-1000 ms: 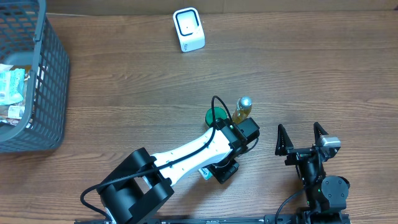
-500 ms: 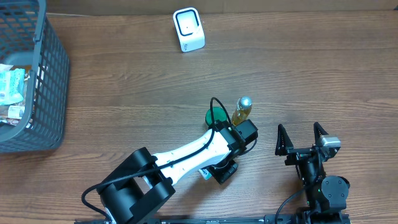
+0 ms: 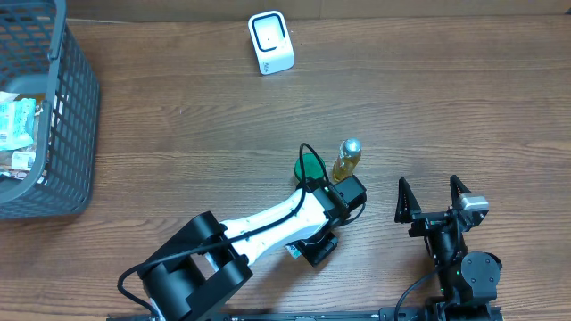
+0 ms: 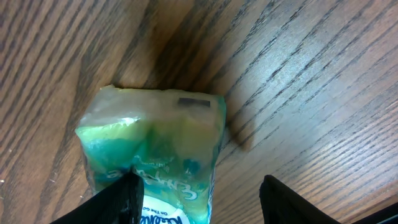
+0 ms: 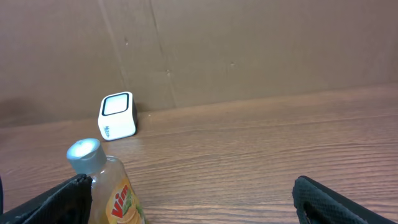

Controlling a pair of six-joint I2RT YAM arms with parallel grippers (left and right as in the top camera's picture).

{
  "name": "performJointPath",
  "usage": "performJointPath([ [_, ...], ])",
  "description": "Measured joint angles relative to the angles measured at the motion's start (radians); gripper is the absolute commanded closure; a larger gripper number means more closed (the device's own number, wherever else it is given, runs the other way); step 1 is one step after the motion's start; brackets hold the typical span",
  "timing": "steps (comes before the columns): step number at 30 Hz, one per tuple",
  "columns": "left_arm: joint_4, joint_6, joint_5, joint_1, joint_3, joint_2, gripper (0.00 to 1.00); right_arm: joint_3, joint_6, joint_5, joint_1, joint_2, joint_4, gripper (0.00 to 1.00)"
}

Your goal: Scan the item barcode

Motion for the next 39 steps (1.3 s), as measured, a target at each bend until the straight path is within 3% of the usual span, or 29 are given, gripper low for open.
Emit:
performJointPath([
  [13,0.012,-0.016,-0.026,0.000,-0.014,-0.008,0.47,0.000,0.000,0.000,0.000,0.000,0.000,0.00],
  [17,0.012,-0.037,-0.038,0.000,-0.015,-0.008,0.58,0.000,0.000,0.000,0.000,0.000,0.000,0.00],
  [20,0.011,-0.052,-0.058,0.001,-0.018,-0.008,0.72,0.000,0.000,0.000,0.000,0.000,0.001,0.00],
  [34,0.011,-0.060,-0.065,-0.007,-0.018,-0.008,0.66,0.000,0.000,0.000,0.000,0.000,0.000,0.00],
  [39,0.006,-0.071,-0.106,-0.047,-0.021,-0.008,0.56,0.000,0.000,0.000,0.000,0.000,0.000,0.00],
])
